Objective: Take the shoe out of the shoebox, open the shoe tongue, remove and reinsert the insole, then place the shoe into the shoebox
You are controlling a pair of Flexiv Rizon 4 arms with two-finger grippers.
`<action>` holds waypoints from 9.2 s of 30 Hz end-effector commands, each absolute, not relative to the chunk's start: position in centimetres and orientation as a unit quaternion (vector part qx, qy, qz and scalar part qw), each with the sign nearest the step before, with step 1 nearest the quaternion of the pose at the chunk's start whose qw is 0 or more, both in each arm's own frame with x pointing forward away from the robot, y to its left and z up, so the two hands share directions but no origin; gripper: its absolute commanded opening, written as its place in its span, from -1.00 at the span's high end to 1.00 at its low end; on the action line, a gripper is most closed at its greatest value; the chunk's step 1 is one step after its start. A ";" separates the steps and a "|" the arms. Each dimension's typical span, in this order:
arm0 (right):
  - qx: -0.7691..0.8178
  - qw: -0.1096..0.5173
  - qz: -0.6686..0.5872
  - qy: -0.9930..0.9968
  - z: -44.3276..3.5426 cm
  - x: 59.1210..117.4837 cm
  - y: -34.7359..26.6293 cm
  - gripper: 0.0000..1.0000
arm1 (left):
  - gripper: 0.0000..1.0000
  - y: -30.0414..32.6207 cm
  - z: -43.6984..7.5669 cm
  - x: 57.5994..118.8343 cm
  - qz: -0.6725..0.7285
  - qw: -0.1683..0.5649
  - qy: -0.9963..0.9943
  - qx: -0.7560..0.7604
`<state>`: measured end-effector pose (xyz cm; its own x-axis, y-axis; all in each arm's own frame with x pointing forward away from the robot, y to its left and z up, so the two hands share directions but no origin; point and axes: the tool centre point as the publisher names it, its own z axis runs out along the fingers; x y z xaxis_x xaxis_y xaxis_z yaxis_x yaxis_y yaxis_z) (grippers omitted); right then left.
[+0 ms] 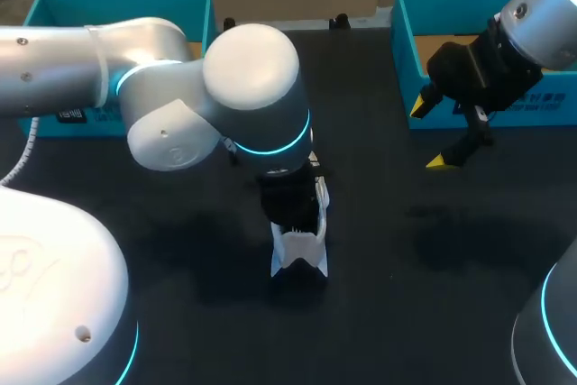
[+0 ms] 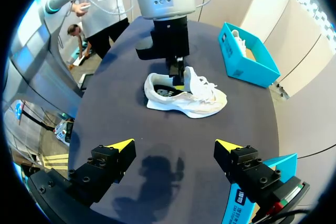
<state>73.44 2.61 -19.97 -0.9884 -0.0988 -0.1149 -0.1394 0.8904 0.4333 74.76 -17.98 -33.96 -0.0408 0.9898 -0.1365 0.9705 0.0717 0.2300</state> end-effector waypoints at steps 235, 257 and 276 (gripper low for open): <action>-0.061 0.045 0.225 0.971 -20.1 73.5 2.7 -1.00 | -0.61 -15.5 -28.9 76.1 -0.004 0.059 0.836 0.546; -0.061 0.045 0.225 0.971 -20.1 73.5 2.7 -1.00 | -1.00 -14.3 -27.2 74.6 -0.018 0.077 0.923 0.376; -0.061 0.045 0.225 0.971 -20.1 73.5 2.7 -1.00 | -1.00 -11.9 -26.6 69.9 -0.024 0.099 0.986 0.133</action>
<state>73.44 2.60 -19.96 -0.9885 -0.0985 -0.1149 -0.1391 0.8906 0.4331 70.94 -13.05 -26.33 -0.9447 0.2817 -0.1679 0.2827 0.9590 0.0184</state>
